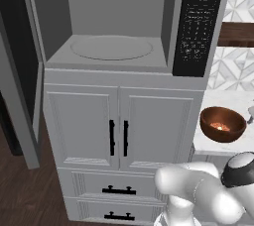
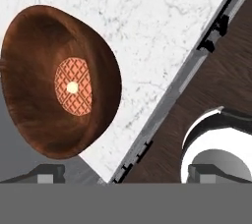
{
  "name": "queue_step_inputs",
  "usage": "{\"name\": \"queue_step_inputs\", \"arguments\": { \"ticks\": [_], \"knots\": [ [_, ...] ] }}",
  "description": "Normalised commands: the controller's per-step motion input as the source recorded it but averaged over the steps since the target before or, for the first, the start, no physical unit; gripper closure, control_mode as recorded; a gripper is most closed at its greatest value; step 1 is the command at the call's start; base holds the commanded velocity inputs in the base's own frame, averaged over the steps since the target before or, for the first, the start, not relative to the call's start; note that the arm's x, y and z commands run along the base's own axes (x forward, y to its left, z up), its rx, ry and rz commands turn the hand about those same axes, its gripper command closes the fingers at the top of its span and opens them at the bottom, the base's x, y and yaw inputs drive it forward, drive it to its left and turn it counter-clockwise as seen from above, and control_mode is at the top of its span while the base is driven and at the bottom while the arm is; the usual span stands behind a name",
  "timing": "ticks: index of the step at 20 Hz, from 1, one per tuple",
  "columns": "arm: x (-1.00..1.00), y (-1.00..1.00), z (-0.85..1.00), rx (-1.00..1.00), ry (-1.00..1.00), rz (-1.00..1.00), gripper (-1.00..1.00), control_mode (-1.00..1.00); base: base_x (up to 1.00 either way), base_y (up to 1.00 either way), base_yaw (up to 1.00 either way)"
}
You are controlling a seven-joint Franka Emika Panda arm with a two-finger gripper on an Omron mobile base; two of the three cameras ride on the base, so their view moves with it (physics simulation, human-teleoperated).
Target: Open the microwave, place the bowl with waffle inside the microwave, then close the microwave door and turn it on.
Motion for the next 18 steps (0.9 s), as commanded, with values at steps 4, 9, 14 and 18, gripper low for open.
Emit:
{"name": "queue_step_inputs", "arguments": {
  "ticks": [4,9,14,18],
  "knots": [
    [0.57,-0.03,-0.23,0.00,0.09,0.00,-1.00,-1.00,0.00,0.00,0.00],
    [0.40,0.00,-0.27,0.00,0.08,0.00,-1.00,-1.00,0.00,0.00,0.00],
    [0.18,0.00,-0.37,0.00,0.08,0.00,-1.00,-1.00,0.00,0.00,0.00],
    [0.32,0.00,-0.25,-0.01,0.10,0.00,-1.00,-1.00,0.00,0.00,0.00]
  ]
}}
